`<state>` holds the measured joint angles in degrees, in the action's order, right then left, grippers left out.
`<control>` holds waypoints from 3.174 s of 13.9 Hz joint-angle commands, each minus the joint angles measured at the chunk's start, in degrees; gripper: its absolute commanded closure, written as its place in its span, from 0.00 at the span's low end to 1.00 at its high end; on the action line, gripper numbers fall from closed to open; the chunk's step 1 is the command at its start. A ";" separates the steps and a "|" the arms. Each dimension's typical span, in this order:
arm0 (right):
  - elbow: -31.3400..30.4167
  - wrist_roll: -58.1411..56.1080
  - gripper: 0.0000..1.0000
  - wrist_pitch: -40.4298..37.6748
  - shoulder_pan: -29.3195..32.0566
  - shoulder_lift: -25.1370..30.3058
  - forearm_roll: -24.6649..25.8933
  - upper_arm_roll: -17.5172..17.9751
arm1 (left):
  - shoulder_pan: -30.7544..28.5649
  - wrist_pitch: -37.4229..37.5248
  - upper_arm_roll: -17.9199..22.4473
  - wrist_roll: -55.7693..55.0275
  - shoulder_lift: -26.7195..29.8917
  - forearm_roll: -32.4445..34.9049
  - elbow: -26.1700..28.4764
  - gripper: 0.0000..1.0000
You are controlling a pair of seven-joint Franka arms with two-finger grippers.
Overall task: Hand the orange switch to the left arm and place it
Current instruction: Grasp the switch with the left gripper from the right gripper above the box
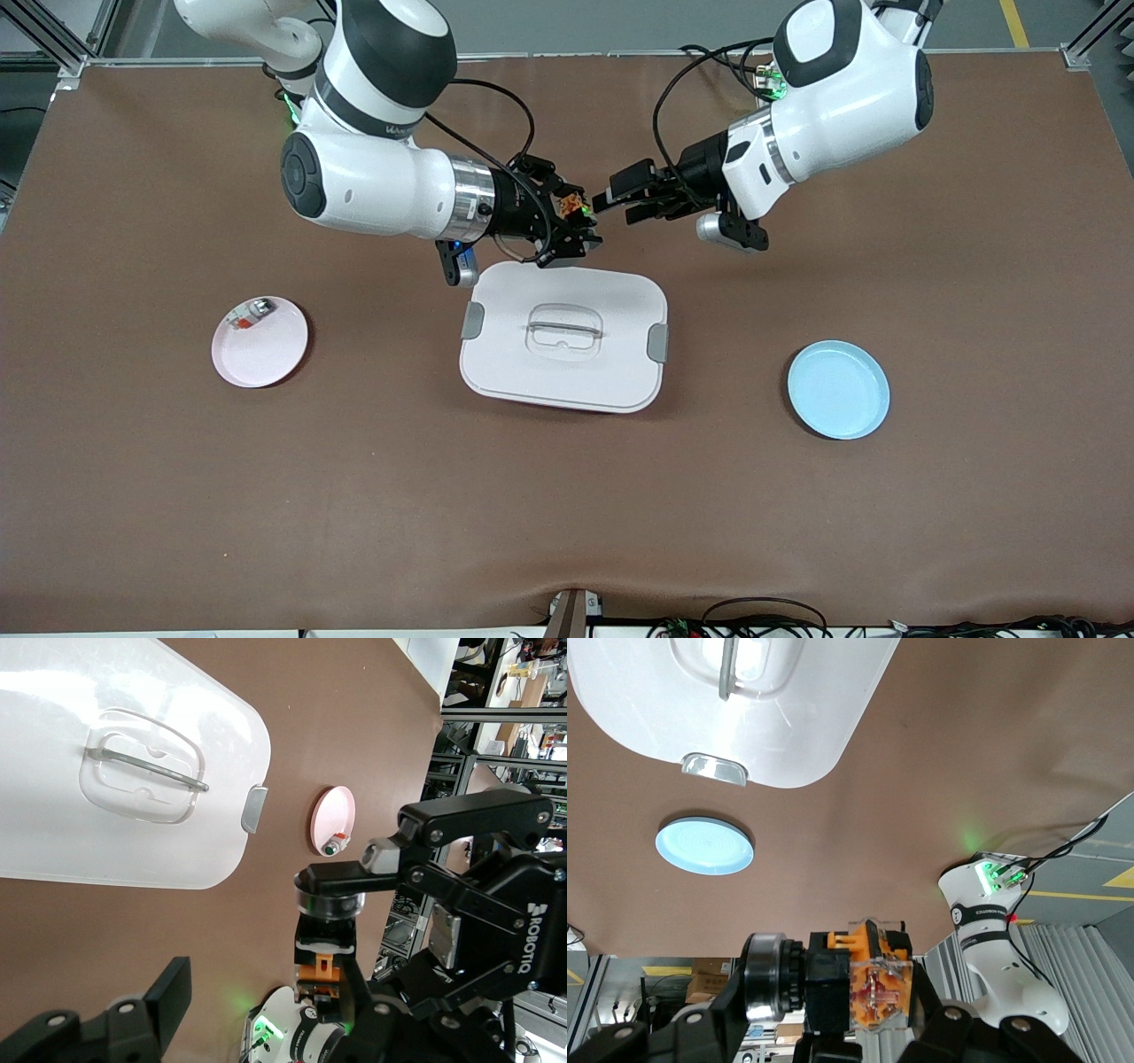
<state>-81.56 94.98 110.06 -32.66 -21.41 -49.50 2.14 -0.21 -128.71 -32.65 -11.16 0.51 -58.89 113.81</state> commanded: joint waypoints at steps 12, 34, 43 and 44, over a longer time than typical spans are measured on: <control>2.37 2.32 0.85 1.65 -1.61 -1.09 -1.39 -0.65 | -0.05 -5.76 -0.58 7.64 1.25 -8.08 1.33 0.35; 2.81 2.32 0.85 1.82 -1.79 -1.53 -1.39 -0.65 | 0.48 -11.21 -3.56 12.83 -1.30 -14.41 1.42 0.52; 2.81 2.32 0.85 1.65 -1.79 -1.44 -1.39 -0.65 | 0.39 -11.21 -3.83 12.92 -1.39 -13.62 1.33 1.00; 2.90 2.32 0.85 1.56 -1.79 -1.44 -1.39 -0.65 | 0.30 -11.21 -3.83 13.61 -1.48 -13.53 1.42 1.00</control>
<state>-80.51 96.27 111.91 -34.00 -22.04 -49.81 1.76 0.19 -138.85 -35.75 0.56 -0.80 -71.57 115.37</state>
